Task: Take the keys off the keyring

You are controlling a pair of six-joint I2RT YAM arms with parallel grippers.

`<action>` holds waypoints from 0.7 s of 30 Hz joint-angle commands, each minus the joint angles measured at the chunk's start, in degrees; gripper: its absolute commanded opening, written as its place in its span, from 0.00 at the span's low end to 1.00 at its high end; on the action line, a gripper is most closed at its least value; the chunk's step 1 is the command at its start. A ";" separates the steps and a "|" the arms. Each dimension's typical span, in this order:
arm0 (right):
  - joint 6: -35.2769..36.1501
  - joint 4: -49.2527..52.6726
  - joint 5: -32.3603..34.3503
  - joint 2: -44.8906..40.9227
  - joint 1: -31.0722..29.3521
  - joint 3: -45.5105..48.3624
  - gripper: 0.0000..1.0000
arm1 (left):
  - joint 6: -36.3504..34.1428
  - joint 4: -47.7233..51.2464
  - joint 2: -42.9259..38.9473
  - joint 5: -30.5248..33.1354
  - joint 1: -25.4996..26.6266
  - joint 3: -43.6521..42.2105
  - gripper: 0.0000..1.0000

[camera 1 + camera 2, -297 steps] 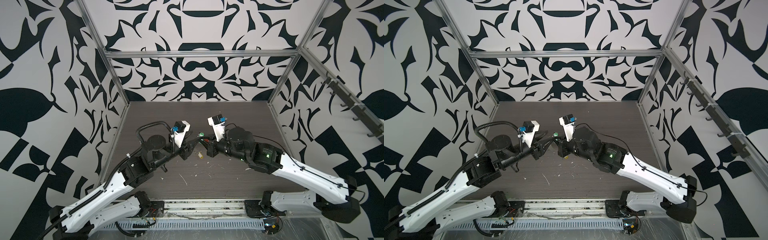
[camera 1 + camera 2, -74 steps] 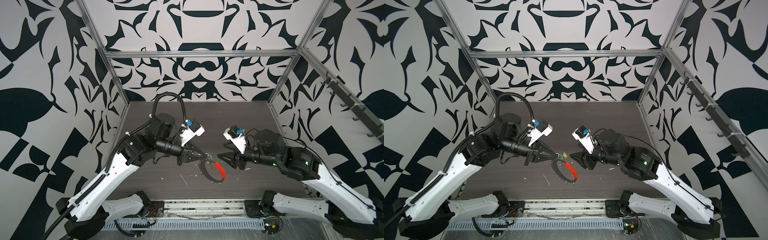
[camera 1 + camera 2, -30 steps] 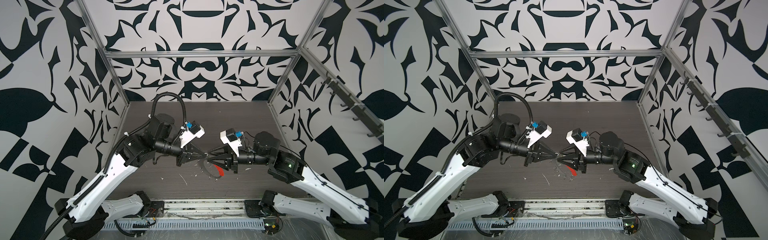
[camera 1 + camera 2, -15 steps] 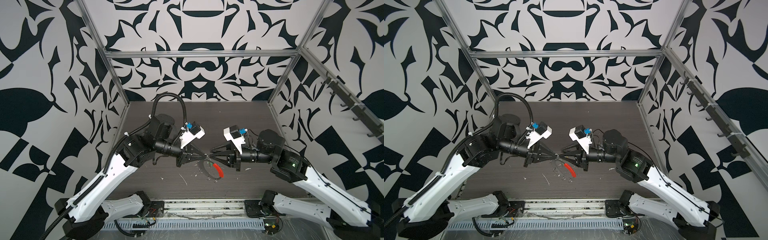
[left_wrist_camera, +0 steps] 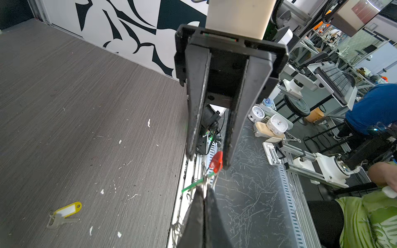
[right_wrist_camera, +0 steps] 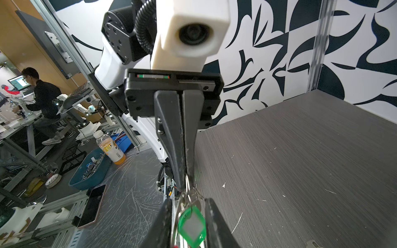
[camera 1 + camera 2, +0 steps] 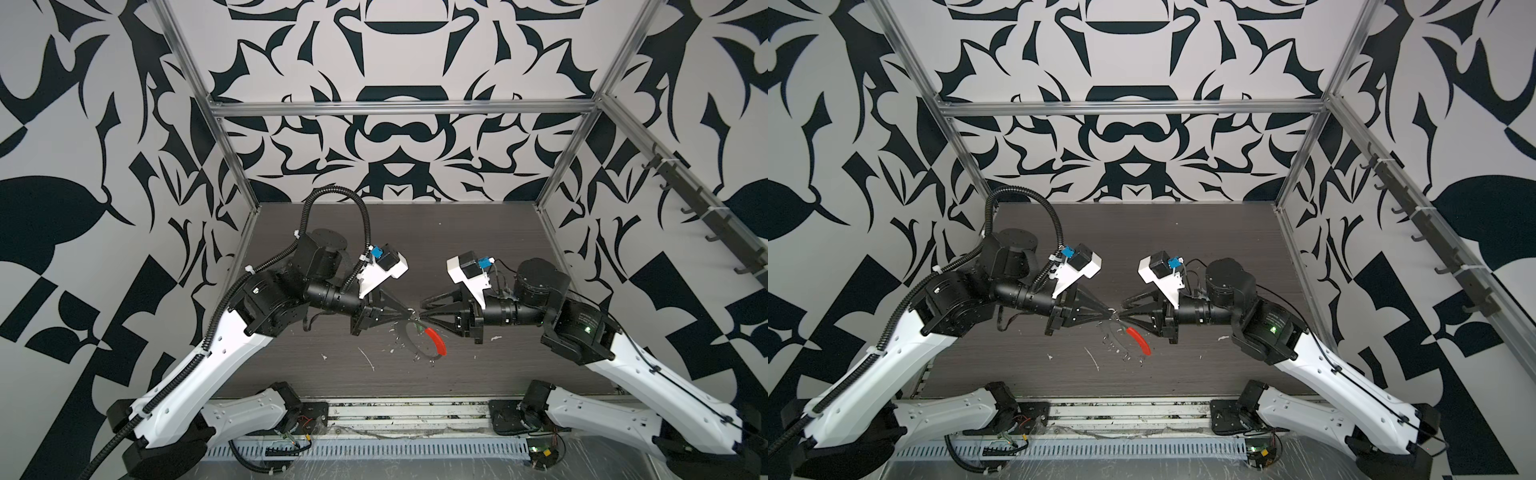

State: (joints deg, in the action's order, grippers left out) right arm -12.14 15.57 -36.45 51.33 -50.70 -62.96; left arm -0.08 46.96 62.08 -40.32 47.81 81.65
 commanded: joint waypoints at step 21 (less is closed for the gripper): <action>-0.28 -4.77 -1.72 0.17 -0.01 2.65 0.00 | 1.28 -5.04 -4.03 -0.86 0.15 0.20 0.00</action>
State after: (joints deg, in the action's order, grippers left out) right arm -13.37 13.04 -38.13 52.40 -50.72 -61.84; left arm 0.25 45.98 60.34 -39.13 47.79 82.11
